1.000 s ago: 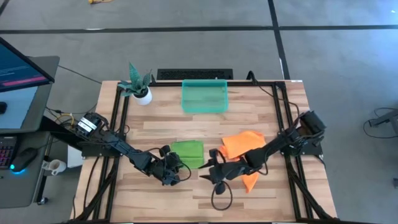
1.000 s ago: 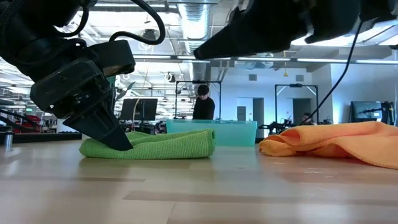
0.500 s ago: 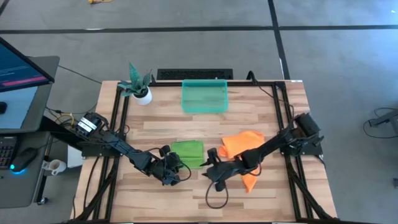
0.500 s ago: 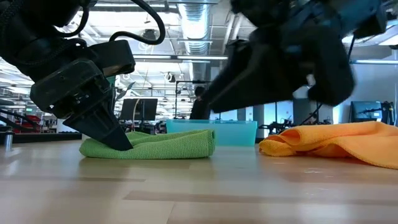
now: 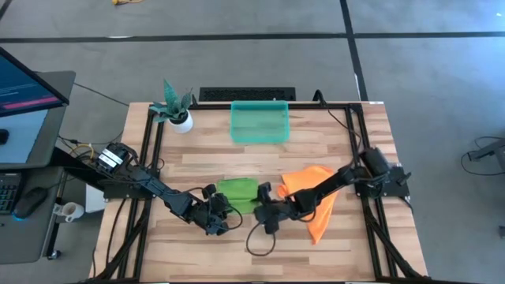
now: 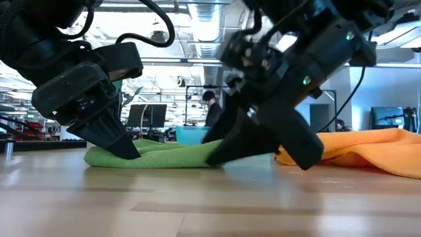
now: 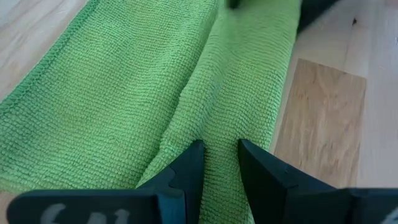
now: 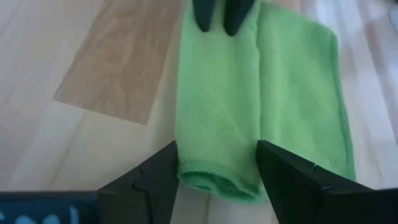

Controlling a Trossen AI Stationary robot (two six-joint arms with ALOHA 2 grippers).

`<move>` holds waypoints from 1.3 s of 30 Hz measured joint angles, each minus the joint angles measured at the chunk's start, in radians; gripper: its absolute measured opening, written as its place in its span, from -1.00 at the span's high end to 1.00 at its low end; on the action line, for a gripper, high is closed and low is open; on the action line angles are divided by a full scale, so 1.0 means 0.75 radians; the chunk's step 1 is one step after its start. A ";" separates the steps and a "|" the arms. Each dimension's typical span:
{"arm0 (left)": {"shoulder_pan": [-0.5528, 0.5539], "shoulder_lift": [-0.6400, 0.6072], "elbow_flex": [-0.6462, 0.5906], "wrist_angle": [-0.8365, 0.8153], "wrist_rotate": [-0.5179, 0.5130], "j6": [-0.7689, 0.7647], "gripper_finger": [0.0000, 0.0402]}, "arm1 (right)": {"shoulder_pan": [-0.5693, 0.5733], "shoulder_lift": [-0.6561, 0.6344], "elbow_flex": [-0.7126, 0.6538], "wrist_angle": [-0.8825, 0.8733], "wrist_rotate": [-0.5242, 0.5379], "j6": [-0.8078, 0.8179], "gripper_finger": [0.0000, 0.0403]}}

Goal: Roll towel into tight, uniform cylinder
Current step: Roll the green microfiber towel

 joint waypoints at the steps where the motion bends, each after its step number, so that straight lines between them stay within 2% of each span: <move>1: 0.000 0.000 0.000 0.000 0.000 0.000 0.53 | -0.009 0.000 -0.001 -0.019 -0.003 0.043 -0.17; 7: -0.001 0.000 0.000 0.000 -0.001 0.016 0.53 | -0.038 -0.007 0.001 -0.047 -0.108 0.129 -0.17; 13: -0.001 0.000 0.000 0.000 -0.005 0.046 0.53 | -0.054 -0.007 0.001 -0.065 -0.128 0.252 -0.09; 18: -0.003 0.000 0.012 -0.006 -0.022 0.100 0.53 | -0.094 -0.009 0.003 -0.102 -0.228 0.403 0.10; 22: -0.003 0.001 0.047 -0.027 -0.025 0.173 0.53 | -0.106 -0.009 0.002 -0.109 -0.293 0.435 0.31; 27: -0.006 0.001 0.094 -0.095 -0.064 0.211 0.53 | -0.109 -0.008 0.002 -0.114 -0.306 0.455 0.58; 33: -0.048 0.001 0.201 -0.318 -0.184 0.210 0.53 | -0.111 -0.007 0.001 -0.123 -0.326 0.469 0.83; 39: -0.142 0.001 0.382 -0.763 -0.366 0.162 0.53 | -0.111 -0.007 0.001 -0.130 -0.330 0.469 0.89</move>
